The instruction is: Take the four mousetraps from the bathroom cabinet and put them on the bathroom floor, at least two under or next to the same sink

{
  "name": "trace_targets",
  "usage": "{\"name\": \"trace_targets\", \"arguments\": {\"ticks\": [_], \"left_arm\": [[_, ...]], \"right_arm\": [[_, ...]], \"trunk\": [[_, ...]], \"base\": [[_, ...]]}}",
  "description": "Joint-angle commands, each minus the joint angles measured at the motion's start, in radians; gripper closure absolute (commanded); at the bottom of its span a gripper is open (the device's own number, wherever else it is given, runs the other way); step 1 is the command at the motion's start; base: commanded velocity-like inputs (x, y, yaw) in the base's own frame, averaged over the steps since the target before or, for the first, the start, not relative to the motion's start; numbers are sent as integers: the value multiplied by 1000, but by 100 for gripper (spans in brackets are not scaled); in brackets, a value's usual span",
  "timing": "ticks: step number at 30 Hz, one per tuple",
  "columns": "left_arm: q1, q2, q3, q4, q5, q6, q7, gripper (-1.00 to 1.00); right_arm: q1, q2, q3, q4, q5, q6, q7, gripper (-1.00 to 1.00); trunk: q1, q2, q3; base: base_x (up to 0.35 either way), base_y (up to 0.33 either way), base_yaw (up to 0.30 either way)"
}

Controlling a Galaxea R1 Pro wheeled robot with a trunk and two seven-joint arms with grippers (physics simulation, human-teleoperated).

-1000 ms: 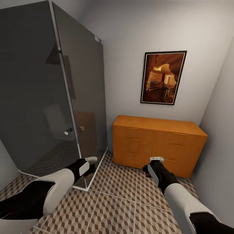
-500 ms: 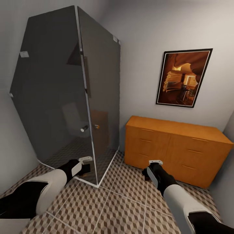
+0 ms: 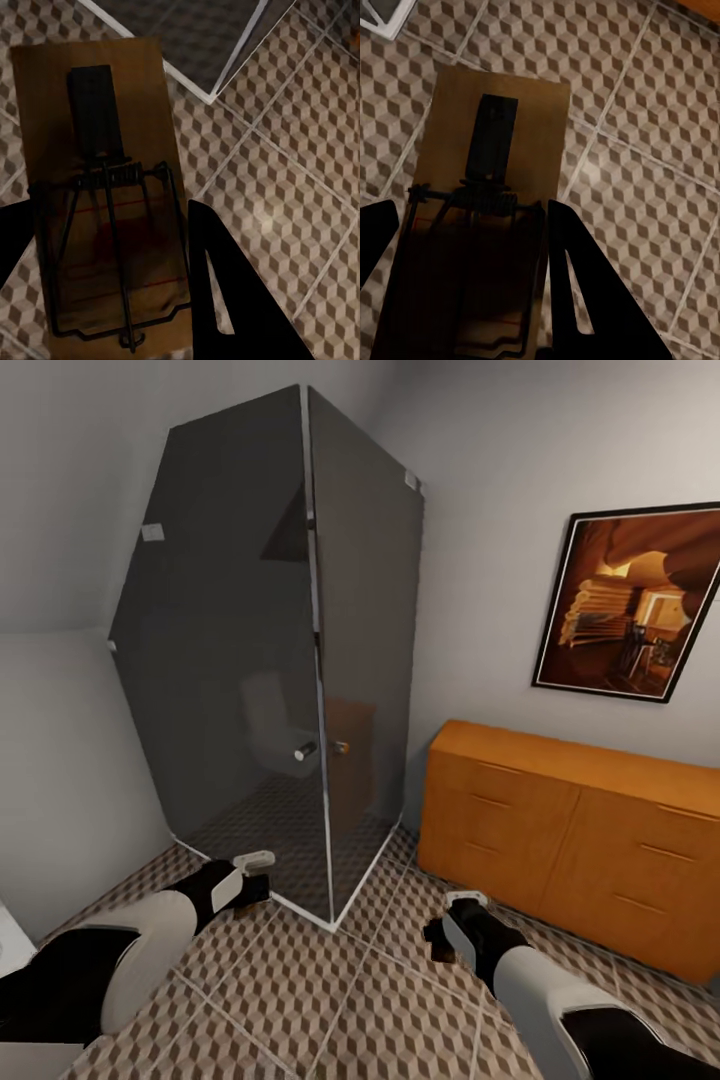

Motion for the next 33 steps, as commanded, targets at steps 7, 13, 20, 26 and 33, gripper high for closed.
{"name": "trace_targets", "arguments": {"ticks": [7,13,20,26,33], "left_arm": [[18,33,-7,-1,5,4,1,100],[21,37,-7,-1,4,4,1,100],[20,36,-8,0,6,5,1,100],[21,36,-7,0,7,5,1,100],[21,37,-7,0,7,5,3,100]], "right_arm": [[4,4,5,18,-8,-8,-4,100],[4,3,5,18,-7,-8,-4,100],[4,8,5,18,-8,-8,-4,100],[4,16,5,19,-8,-8,-4,100],[4,17,5,19,-9,-8,-4,100]], "trunk": [[1,-2,-2],[1,-2,-2],[1,-2,-2],[1,-2,-2],[1,-2,-2]], "base": [[0,0,285],[0,0,285],[0,0,285],[0,0,285],[0,0,285]]}}
